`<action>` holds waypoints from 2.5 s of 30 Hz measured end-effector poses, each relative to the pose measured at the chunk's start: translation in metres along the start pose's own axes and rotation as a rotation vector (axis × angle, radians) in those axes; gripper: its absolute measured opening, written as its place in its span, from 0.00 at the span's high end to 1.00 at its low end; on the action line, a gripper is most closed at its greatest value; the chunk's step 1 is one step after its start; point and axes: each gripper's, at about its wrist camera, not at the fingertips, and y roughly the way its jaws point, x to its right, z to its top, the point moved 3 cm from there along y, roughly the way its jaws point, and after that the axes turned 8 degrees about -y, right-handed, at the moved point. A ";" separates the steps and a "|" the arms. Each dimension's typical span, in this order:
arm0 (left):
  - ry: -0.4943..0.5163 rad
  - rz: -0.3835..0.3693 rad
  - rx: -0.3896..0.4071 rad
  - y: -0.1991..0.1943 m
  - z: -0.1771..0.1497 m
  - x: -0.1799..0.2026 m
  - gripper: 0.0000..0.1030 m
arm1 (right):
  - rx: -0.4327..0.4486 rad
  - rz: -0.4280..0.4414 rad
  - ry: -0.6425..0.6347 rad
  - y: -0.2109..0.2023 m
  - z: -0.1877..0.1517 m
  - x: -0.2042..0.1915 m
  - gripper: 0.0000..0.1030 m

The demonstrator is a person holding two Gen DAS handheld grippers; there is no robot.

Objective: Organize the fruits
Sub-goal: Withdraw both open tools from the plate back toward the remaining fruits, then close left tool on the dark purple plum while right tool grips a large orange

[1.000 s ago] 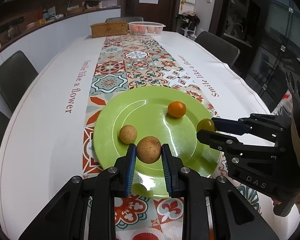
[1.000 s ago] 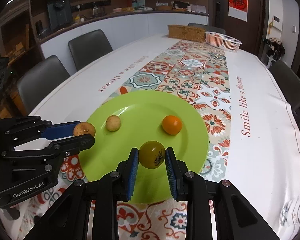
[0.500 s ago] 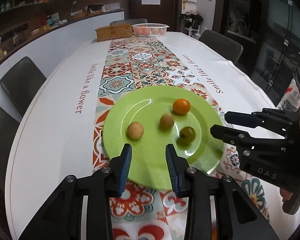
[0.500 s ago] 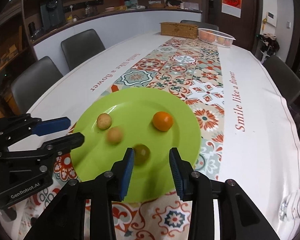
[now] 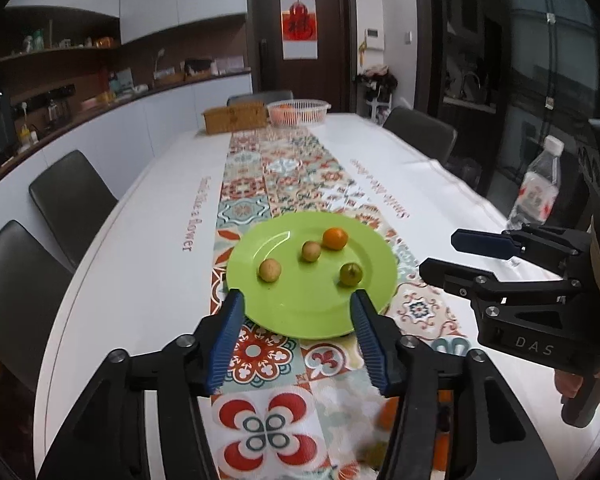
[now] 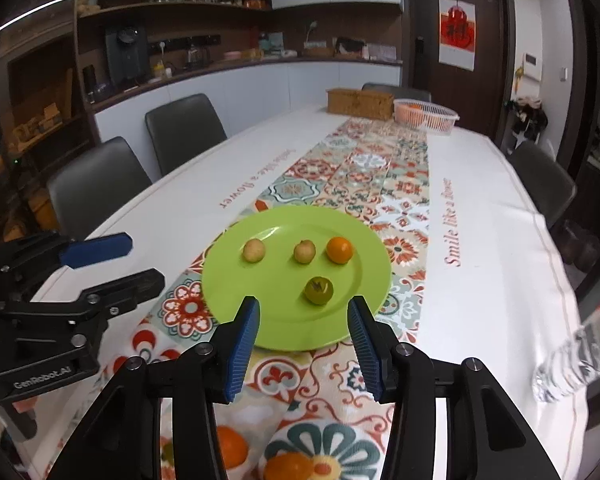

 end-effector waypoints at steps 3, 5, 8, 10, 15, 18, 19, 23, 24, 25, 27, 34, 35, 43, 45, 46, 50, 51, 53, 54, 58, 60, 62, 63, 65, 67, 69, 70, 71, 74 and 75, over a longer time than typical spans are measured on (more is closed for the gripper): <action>0.002 -0.002 0.019 -0.019 -0.004 0.004 0.43 | 0.022 -0.005 0.006 -0.018 -0.002 -0.004 0.48; 0.008 0.005 0.029 -0.030 -0.010 0.007 0.40 | 0.035 -0.010 0.009 -0.029 -0.005 -0.006 0.48; 0.009 -0.006 0.028 -0.042 -0.018 0.010 0.38 | 0.042 -0.010 0.013 -0.043 -0.011 -0.012 0.48; 0.003 -0.016 0.025 -0.051 -0.025 0.010 0.37 | 0.039 -0.006 0.016 -0.050 -0.015 -0.016 0.43; -0.004 0.004 0.031 -0.069 -0.041 0.008 0.34 | 0.035 0.000 0.022 -0.064 -0.029 -0.029 0.42; -0.013 0.023 0.036 -0.081 -0.052 0.005 0.32 | 0.026 0.004 0.023 -0.069 -0.038 -0.038 0.42; -0.013 0.029 0.037 -0.083 -0.055 0.005 0.31 | 0.020 0.005 0.028 -0.071 -0.041 -0.040 0.42; -0.011 0.063 0.048 -0.094 -0.068 0.001 0.26 | -0.004 0.007 0.040 -0.074 -0.054 -0.049 0.42; -0.014 0.069 0.049 -0.096 -0.072 0.001 0.26 | -0.012 0.008 0.047 -0.076 -0.058 -0.050 0.42; -0.017 0.072 0.047 -0.098 -0.076 0.000 0.26 | -0.017 0.010 0.051 -0.076 -0.061 -0.052 0.42; -0.022 0.079 0.038 -0.099 -0.083 -0.003 0.26 | -0.035 0.010 0.063 -0.076 -0.068 -0.055 0.42; -0.045 0.109 -0.008 -0.095 -0.113 -0.013 0.26 | -0.103 -0.004 0.084 -0.072 -0.093 -0.065 0.42; -0.047 0.110 -0.017 -0.093 -0.117 -0.014 0.26 | -0.114 -0.004 0.084 -0.071 -0.096 -0.066 0.42; 0.007 0.142 -0.044 -0.087 -0.142 -0.014 0.26 | -0.214 0.000 0.110 -0.059 -0.124 -0.072 0.42; 0.035 0.146 -0.061 -0.083 -0.148 -0.012 0.26 | -0.236 -0.010 0.114 -0.056 -0.130 -0.071 0.42; 0.043 0.144 -0.069 -0.080 -0.151 -0.012 0.26 | -0.246 -0.011 0.121 -0.054 -0.132 -0.070 0.42; 0.051 0.129 -0.094 -0.071 -0.155 -0.013 0.26 | -0.277 -0.004 0.149 -0.048 -0.139 -0.070 0.42; 0.052 0.125 -0.101 -0.068 -0.156 -0.014 0.26 | -0.286 -0.004 0.150 -0.046 -0.141 -0.070 0.42; 0.052 0.120 -0.113 -0.062 -0.157 -0.016 0.26 | -0.296 -0.004 0.154 -0.043 -0.142 -0.070 0.42; 0.051 0.115 -0.119 -0.059 -0.157 -0.016 0.26 | -0.301 -0.004 0.156 -0.041 -0.143 -0.070 0.42; 0.051 0.095 -0.149 -0.045 -0.159 -0.019 0.26 | -0.317 0.001 0.161 -0.035 -0.145 -0.071 0.42; 0.052 0.091 -0.162 -0.039 -0.159 -0.019 0.26 | -0.322 0.004 0.162 -0.032 -0.145 -0.072 0.42; 0.052 0.083 -0.173 -0.032 -0.160 -0.020 0.26 | -0.327 0.008 0.161 -0.028 -0.145 -0.072 0.42; 0.053 0.084 -0.180 -0.029 -0.160 -0.020 0.27 | -0.332 0.011 0.160 -0.026 -0.145 -0.072 0.42; 0.054 0.089 -0.188 -0.023 -0.160 -0.020 0.27 | -0.339 0.019 0.164 -0.023 -0.146 -0.072 0.42; 0.051 0.086 -0.192 -0.019 -0.159 -0.019 0.30 | -0.342 0.027 0.170 -0.021 -0.146 -0.072 0.42; 0.039 0.092 -0.205 -0.013 -0.158 -0.020 0.36 | -0.342 0.034 0.175 -0.019 -0.146 -0.072 0.42; 0.029 0.092 -0.214 -0.009 -0.157 -0.021 0.39 | -0.343 0.036 0.177 -0.018 -0.146 -0.071 0.42; 0.015 0.087 -0.221 -0.007 -0.157 -0.022 0.43 | -0.344 0.037 0.178 -0.017 -0.146 -0.071 0.42; -0.026 0.069 -0.235 -0.001 -0.155 -0.025 0.48 | -0.345 0.037 0.177 -0.015 -0.145 -0.072 0.44; -0.036 0.063 -0.241 0.002 -0.154 -0.025 0.50 | -0.345 0.039 0.178 -0.014 -0.144 -0.071 0.46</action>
